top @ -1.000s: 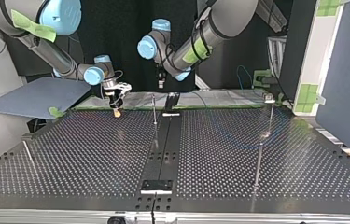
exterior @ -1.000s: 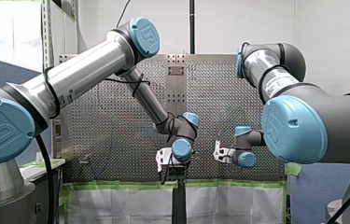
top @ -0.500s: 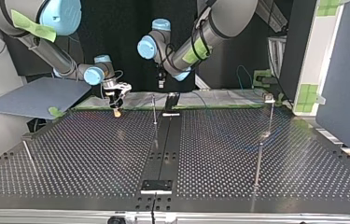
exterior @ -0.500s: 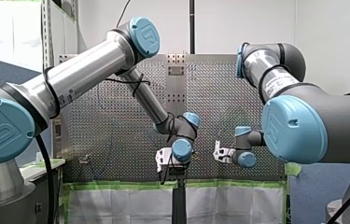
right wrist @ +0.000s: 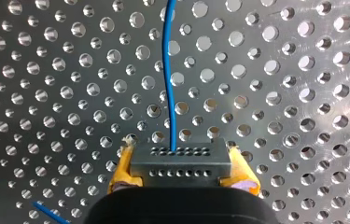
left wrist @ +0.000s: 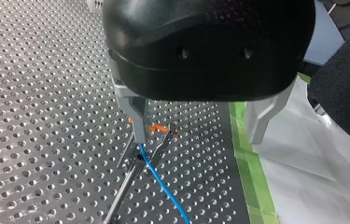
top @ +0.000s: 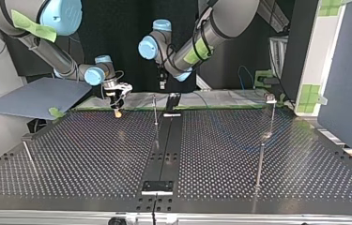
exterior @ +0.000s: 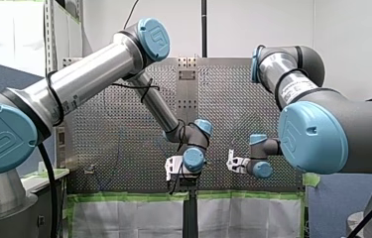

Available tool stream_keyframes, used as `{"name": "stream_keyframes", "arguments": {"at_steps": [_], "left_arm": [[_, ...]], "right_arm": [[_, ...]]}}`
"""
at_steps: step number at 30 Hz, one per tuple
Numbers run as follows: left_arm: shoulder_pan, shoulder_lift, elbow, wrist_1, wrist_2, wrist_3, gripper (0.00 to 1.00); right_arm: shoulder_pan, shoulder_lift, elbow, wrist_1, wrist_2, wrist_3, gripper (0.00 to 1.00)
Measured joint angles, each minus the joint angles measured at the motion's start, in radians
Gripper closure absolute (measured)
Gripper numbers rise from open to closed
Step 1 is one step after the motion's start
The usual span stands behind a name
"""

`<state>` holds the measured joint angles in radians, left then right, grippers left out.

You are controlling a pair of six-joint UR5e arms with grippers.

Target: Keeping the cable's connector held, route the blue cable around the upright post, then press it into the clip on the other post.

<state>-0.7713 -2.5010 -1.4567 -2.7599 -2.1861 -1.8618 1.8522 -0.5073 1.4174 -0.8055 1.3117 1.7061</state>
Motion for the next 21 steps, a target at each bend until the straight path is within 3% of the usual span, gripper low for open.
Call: {"name": "stream_keyframes", "arguments": {"at_steps": [10, 21], "left_arm": [[-0.009, 0.002, -0.005, 0.0, -0.001, 0.011, 0.01], [-0.049, 0.077, -0.084, 0.075, -0.011, -0.002, 0.01]], "right_arm": [[-0.003, 0.0, 0.0, 0.0, 0.0, 0.001, 1.0], [-0.001, 0.0, 0.0, 0.0, 0.0, 0.003, 1.0]]}}
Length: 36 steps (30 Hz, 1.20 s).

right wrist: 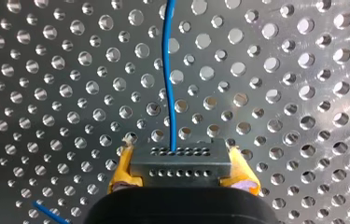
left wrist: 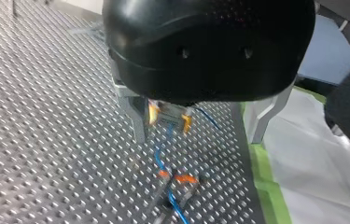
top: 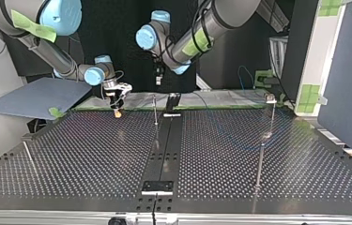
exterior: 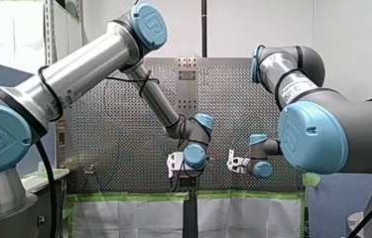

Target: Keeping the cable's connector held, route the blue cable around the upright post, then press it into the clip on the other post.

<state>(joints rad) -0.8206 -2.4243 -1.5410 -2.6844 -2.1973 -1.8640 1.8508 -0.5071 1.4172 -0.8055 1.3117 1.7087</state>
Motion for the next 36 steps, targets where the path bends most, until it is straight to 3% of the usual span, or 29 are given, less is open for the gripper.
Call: {"name": "stream_keyframes", "arguments": {"at_steps": [11, 20, 36], "left_arm": [[-0.04, 0.088, -0.087, 0.088, 0.002, -0.061, 0.01], [-0.046, 0.162, -0.162, 0.162, 0.007, -0.101, 0.01], [-0.054, 0.305, -0.305, 0.306, 0.05, -0.107, 0.01]], "right_arm": [[-0.001, 0.0, 0.0, 0.0, 0.0, -0.001, 1.0], [0.002, 0.0, 0.0, 0.0, 0.0, 0.002, 1.0], [0.004, 0.0, 0.001, 0.001, 0.0, 0.0, 1.0]]}}
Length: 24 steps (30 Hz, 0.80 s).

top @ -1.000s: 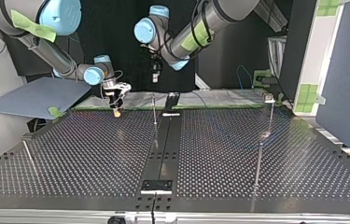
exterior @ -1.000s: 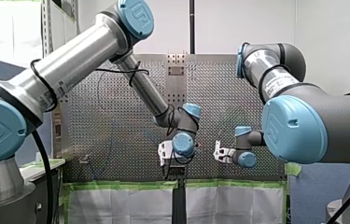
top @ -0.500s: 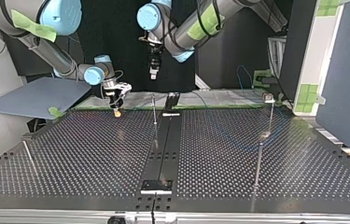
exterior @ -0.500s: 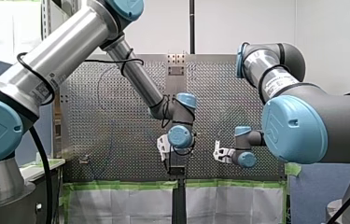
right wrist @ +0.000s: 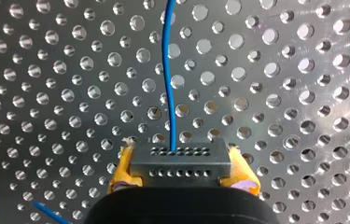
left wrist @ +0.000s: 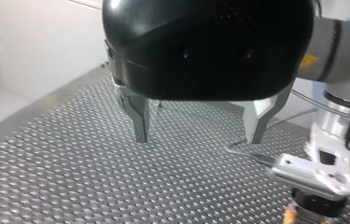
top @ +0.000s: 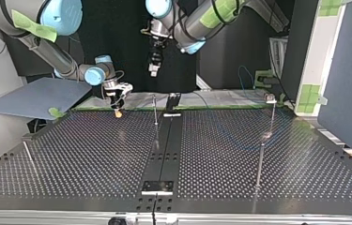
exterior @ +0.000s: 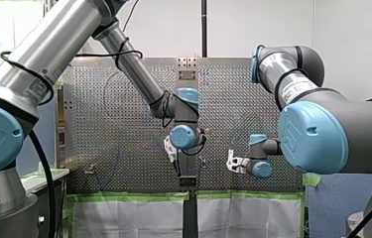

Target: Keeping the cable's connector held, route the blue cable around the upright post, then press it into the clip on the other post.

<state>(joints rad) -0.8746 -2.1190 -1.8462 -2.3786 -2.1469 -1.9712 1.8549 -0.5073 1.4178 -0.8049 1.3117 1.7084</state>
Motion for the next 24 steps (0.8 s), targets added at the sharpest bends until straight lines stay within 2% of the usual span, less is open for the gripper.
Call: {"name": "stream_keyframes", "arguments": {"at_steps": [8, 17, 24], "left_arm": [[0.0, 0.077, -0.077, 0.038, 0.0, 0.04, 0.01], [0.0, 0.155, -0.155, 0.019, 0.0, 0.104, 0.01], [0.0, 0.212, -0.212, 0.005, -0.001, 0.115, 0.01]], "right_arm": [[0.002, 0.0, 0.0, 0.0, 0.0, 0.0, 1.0], [0.003, 0.0, 0.0, 0.0, -0.001, 0.0, 1.0], [0.004, 0.0, 0.0, -0.001, -0.002, -0.001, 1.0]]}}
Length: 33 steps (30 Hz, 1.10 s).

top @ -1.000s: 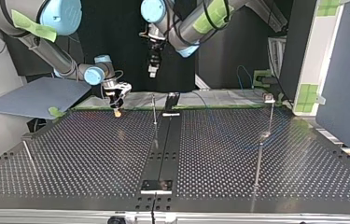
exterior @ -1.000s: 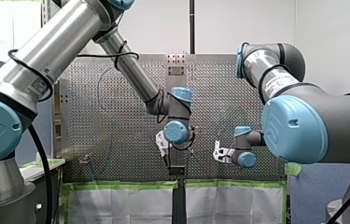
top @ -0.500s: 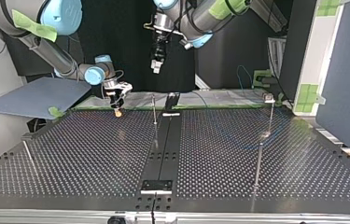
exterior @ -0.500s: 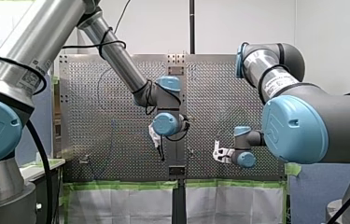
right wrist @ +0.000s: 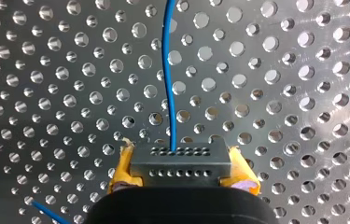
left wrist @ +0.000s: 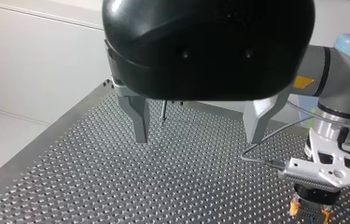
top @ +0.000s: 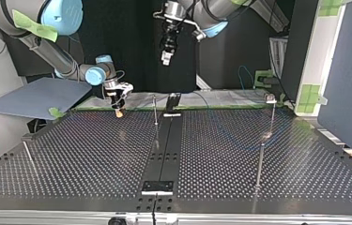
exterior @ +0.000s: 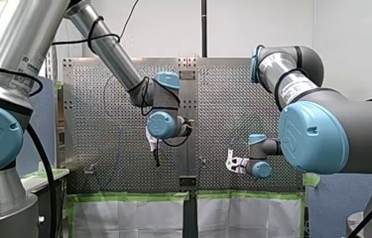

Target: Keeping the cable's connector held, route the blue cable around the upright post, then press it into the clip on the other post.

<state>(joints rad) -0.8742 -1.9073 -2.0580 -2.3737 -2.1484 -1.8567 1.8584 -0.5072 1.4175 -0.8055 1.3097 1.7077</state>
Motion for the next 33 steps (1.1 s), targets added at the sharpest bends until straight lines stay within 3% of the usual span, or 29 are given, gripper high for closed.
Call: {"name": "stream_keyframes", "arguments": {"at_steps": [33], "left_arm": [[0.001, 0.27, -0.273, 0.0, 0.003, 0.001, 0.01]], "right_arm": [[0.0, 0.0, 0.001, 0.0, 0.0, 0.0, 1.0]]}}
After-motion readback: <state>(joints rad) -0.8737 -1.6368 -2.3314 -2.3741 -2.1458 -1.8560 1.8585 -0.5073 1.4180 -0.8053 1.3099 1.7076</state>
